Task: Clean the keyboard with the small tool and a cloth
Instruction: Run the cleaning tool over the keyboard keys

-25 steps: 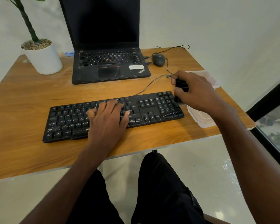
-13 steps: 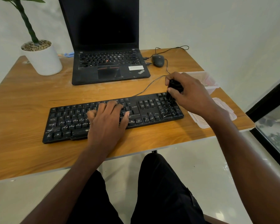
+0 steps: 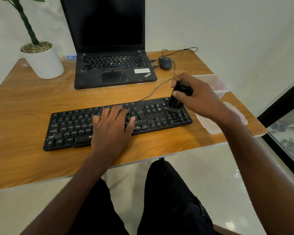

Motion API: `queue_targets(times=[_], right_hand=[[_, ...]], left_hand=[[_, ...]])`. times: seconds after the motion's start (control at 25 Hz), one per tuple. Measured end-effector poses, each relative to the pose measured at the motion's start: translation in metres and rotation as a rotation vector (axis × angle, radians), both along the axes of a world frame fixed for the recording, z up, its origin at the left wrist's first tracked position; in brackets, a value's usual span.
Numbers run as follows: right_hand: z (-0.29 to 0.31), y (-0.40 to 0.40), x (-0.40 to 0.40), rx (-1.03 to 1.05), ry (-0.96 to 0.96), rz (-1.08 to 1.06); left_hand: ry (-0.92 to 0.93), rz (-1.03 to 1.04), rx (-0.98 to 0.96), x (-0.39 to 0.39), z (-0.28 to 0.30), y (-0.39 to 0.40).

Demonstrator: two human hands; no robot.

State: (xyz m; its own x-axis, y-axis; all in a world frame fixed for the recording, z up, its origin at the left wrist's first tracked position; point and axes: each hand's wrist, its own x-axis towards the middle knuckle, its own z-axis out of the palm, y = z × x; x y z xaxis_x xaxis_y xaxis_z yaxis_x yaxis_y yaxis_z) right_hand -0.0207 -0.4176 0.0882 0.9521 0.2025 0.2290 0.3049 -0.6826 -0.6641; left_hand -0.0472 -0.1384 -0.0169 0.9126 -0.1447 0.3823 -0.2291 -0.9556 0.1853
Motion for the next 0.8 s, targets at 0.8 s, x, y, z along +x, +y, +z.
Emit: queue_targets(times=[0.8], right_hand=[[-0.011, 0.012, -0.011, -0.103, -0.211, -0.147]], left_hand=[[-0.080, -0.027, -0.093, -0.005, 0.005, 0.002]])
